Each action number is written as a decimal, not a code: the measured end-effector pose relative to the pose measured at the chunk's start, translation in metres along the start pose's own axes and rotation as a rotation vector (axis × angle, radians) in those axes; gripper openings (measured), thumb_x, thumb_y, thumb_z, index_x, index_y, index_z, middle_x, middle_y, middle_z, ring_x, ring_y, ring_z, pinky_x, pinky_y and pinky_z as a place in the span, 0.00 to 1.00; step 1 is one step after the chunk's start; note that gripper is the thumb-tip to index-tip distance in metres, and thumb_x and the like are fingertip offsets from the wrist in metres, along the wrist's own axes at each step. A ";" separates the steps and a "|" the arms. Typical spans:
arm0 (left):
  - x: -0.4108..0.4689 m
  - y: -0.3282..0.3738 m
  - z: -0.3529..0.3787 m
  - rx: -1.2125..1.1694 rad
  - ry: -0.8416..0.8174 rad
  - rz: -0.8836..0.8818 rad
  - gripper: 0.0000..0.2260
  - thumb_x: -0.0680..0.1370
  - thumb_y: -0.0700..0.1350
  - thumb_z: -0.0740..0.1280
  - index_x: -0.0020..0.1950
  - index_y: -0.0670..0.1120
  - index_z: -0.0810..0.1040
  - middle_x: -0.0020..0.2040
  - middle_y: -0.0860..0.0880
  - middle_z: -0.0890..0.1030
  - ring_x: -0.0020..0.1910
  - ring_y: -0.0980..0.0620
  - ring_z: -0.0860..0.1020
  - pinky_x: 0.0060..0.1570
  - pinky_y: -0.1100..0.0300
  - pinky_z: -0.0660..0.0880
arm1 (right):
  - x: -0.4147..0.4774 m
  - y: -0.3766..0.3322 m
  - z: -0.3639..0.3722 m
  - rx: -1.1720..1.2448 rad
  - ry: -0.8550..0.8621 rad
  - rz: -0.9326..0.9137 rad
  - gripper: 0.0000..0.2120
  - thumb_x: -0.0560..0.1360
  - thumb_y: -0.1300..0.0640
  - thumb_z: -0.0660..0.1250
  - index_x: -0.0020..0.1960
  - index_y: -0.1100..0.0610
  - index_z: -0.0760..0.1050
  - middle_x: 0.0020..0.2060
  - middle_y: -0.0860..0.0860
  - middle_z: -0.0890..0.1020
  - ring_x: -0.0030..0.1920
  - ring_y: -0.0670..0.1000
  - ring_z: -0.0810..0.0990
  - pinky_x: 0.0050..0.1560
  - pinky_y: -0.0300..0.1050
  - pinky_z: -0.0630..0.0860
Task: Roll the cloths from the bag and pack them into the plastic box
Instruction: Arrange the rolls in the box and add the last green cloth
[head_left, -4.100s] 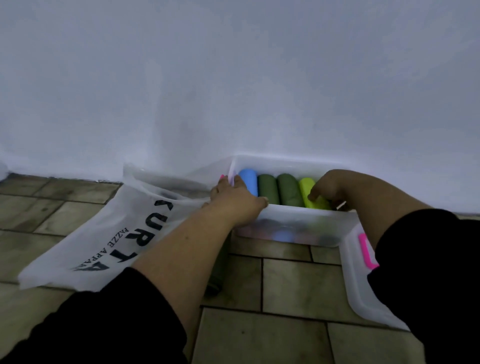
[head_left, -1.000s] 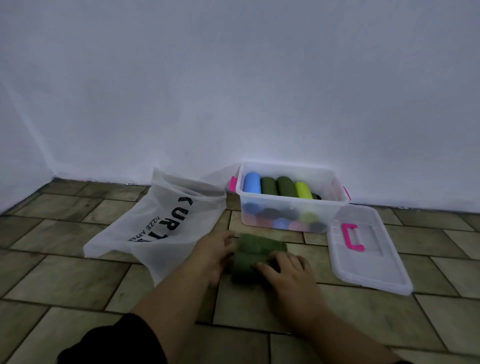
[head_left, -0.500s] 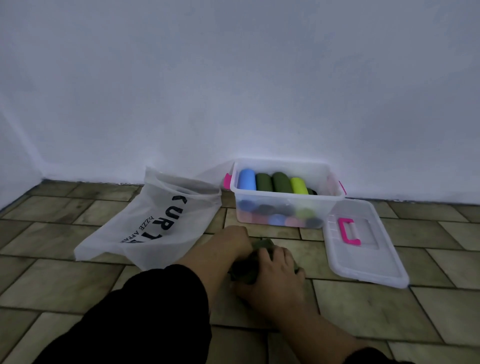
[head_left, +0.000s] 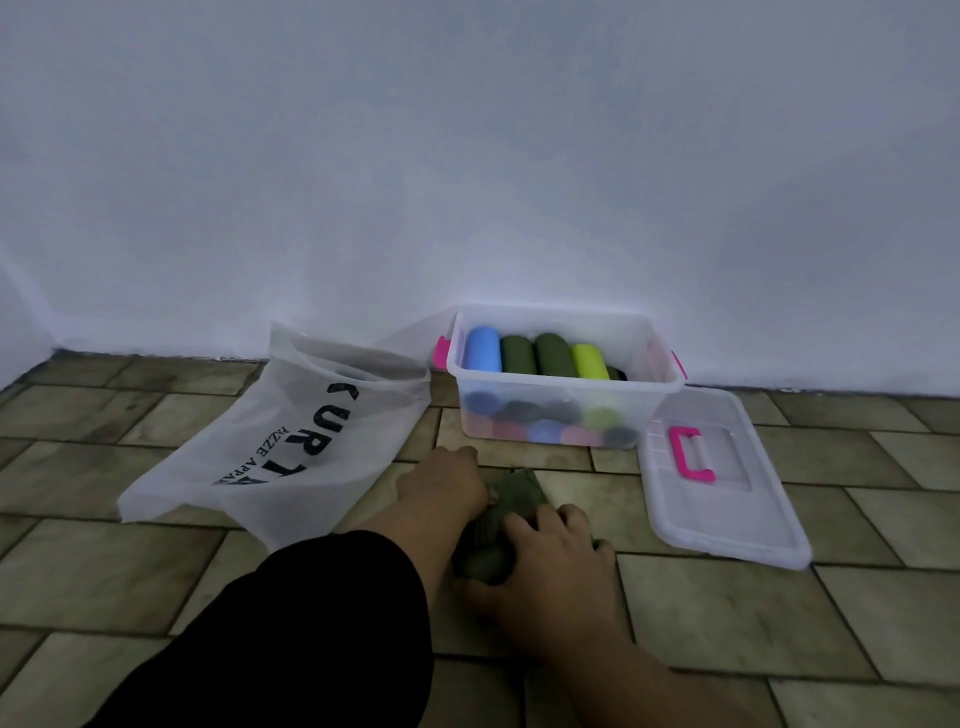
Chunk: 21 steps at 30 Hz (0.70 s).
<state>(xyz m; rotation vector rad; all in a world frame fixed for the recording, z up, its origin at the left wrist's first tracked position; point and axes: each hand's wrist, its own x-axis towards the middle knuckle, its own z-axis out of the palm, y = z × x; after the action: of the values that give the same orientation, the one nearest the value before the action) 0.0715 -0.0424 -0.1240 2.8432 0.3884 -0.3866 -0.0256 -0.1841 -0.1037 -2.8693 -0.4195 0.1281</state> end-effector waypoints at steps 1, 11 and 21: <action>-0.001 0.000 0.000 0.000 0.010 0.001 0.22 0.71 0.61 0.68 0.58 0.51 0.69 0.56 0.46 0.74 0.53 0.47 0.74 0.56 0.48 0.73 | 0.002 0.000 -0.001 -0.016 -0.016 -0.006 0.29 0.63 0.27 0.56 0.57 0.42 0.68 0.56 0.47 0.72 0.62 0.55 0.64 0.57 0.58 0.65; -0.050 -0.013 -0.007 -0.398 0.378 0.147 0.15 0.76 0.51 0.64 0.62 0.53 0.69 0.62 0.49 0.73 0.54 0.51 0.75 0.54 0.55 0.74 | 0.019 0.013 -0.006 -0.078 -0.213 -0.096 0.32 0.66 0.27 0.48 0.60 0.45 0.69 0.59 0.53 0.72 0.60 0.55 0.67 0.56 0.56 0.64; -0.093 -0.020 -0.002 -0.395 0.009 0.377 0.09 0.78 0.48 0.63 0.58 0.53 0.75 0.58 0.51 0.73 0.54 0.54 0.72 0.56 0.58 0.70 | 0.022 0.015 -0.006 -0.039 -0.147 -0.098 0.25 0.71 0.37 0.56 0.62 0.49 0.64 0.62 0.51 0.73 0.60 0.54 0.70 0.56 0.53 0.69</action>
<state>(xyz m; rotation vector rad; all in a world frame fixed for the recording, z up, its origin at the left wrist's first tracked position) -0.0203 -0.0442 -0.0989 2.4551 -0.0700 -0.1947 0.0000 -0.1929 -0.1023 -2.8805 -0.5959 0.3187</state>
